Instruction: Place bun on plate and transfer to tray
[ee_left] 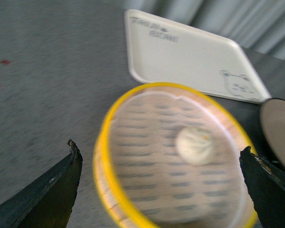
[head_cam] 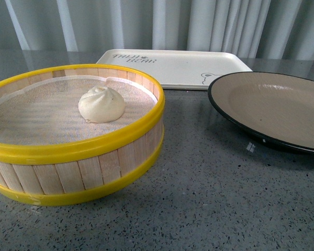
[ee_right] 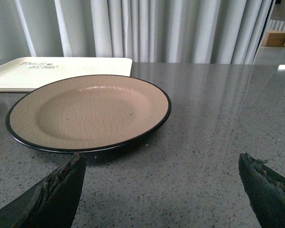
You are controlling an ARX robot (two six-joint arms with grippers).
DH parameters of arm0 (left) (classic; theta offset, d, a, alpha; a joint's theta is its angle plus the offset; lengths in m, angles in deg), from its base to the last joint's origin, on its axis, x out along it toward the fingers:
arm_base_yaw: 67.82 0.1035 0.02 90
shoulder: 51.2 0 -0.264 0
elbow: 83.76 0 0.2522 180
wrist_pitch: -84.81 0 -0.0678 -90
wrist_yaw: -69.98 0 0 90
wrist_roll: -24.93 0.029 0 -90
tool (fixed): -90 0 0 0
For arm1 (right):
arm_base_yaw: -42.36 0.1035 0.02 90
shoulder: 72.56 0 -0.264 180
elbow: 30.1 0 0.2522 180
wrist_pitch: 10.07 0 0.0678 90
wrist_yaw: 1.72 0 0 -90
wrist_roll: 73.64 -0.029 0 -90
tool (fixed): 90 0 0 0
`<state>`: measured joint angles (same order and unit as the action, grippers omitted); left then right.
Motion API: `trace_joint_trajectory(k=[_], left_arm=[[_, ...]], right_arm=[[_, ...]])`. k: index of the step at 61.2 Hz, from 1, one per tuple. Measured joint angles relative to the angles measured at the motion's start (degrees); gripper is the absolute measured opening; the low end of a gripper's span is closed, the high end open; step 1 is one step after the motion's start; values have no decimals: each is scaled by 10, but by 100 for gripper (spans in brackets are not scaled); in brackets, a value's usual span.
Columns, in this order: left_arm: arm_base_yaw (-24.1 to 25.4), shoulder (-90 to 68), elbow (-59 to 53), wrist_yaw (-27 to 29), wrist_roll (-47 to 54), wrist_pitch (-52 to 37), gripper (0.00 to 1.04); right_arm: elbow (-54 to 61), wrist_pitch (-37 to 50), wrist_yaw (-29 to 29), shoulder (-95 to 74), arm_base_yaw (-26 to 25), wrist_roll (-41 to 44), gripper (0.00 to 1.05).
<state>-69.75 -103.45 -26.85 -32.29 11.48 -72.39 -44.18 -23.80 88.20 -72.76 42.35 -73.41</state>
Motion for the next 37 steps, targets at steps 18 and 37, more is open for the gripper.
trace_joint_trajectory(k=[18, 37], left_arm=[[-199, -106, 115, 80, 70, 31, 98], [-251, -214, 152, 167, 130, 4, 98]], right_arm=[[0, 0, 0, 0, 0, 0, 96], [0, 0, 0, 0, 0, 0, 96]])
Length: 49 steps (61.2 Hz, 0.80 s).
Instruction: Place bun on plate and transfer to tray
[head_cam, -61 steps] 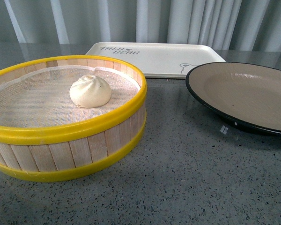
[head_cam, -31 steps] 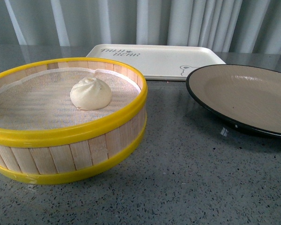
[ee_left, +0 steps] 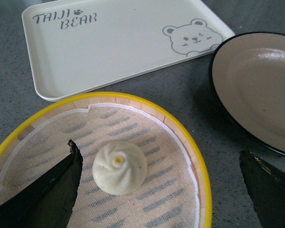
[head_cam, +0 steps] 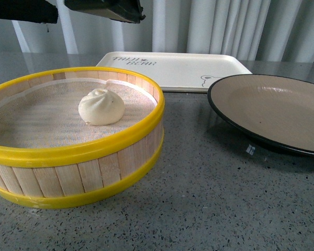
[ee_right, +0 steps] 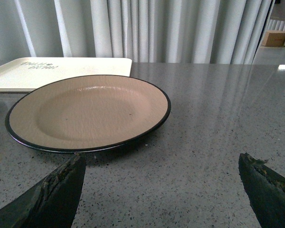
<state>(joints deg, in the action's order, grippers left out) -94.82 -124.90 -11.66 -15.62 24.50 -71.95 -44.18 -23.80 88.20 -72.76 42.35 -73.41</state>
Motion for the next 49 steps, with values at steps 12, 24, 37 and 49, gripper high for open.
trace_joint_trajectory(k=[12, 24, 37, 49], left_arm=[[3, -70, 41, 35, 21, 22, 98], [14, -111, 68, 43, 23, 41, 98], [25, -143, 88, 54, 20, 59, 98], [33, -161, 91, 57, 17, 66, 98]], right_arm=[[0, 0, 0, 0, 0, 0, 96], [0, 0, 0, 0, 0, 0, 96], [0, 0, 0, 0, 0, 0, 96], [0, 0, 0, 0, 0, 0, 96]])
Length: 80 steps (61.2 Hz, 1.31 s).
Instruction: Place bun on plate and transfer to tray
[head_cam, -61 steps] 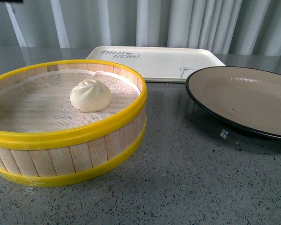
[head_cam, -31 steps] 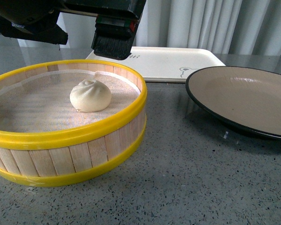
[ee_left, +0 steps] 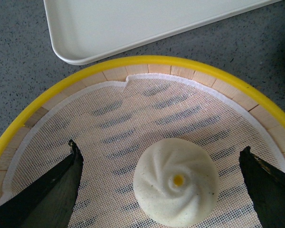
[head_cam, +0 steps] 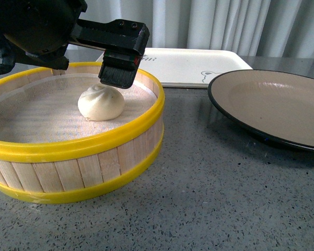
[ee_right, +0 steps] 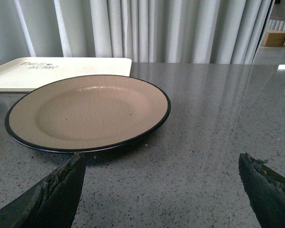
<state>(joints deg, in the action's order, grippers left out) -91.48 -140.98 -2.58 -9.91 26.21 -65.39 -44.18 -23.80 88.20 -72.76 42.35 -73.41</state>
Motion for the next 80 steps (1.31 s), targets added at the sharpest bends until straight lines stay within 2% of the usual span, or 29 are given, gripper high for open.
trace_joint_trajectory(k=[37, 47, 69, 75, 80], left_arm=[[3, -8, -1, -41, -45, 16, 97], [2, -10, -3, -43, -45, 16, 69], [-9, -10, -11, -36, -43, 8, 16], [-9, -10, -11, -36, -43, 8, 4], [-9, -9, -11, -36, -43, 10, 4]], right_arm=[[0, 0, 0, 0, 0, 0, 96], [0, 0, 0, 0, 0, 0, 96], [0, 0, 0, 0, 0, 0, 96], [0, 0, 0, 0, 0, 0, 96], [0, 0, 0, 0, 0, 0, 96]])
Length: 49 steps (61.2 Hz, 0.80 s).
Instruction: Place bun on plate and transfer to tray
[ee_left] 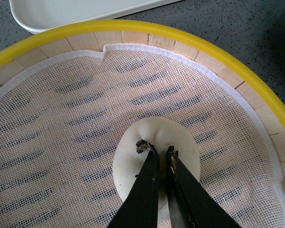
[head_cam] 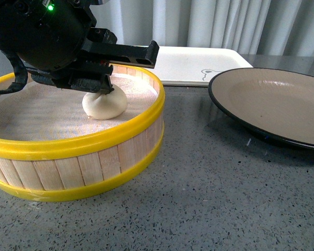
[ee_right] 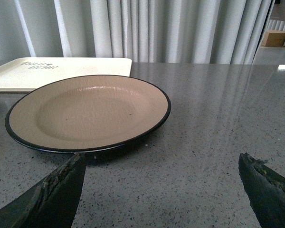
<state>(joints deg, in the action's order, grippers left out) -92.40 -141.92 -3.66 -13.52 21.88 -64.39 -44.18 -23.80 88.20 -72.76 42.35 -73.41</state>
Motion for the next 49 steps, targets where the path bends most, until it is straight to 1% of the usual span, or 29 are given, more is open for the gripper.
trace_joint_trajectory(k=[17, 31, 36, 41, 49], left_arm=[[2, 12, 20, -1, 5, 22, 4], [3, 24, 107, -5, 25, 56, 4], [-12, 23, 159, -17, 35, 63, 4], [-38, 9, 211, -30, 44, 60, 4], [-83, -28, 253, -54, 43, 45, 4]], right_arm=[[0, 0, 0, 0, 0, 0, 96], [0, 0, 0, 0, 0, 0, 96], [0, 0, 0, 0, 0, 0, 96], [0, 0, 0, 0, 0, 0, 96], [0, 0, 0, 0, 0, 0, 96]])
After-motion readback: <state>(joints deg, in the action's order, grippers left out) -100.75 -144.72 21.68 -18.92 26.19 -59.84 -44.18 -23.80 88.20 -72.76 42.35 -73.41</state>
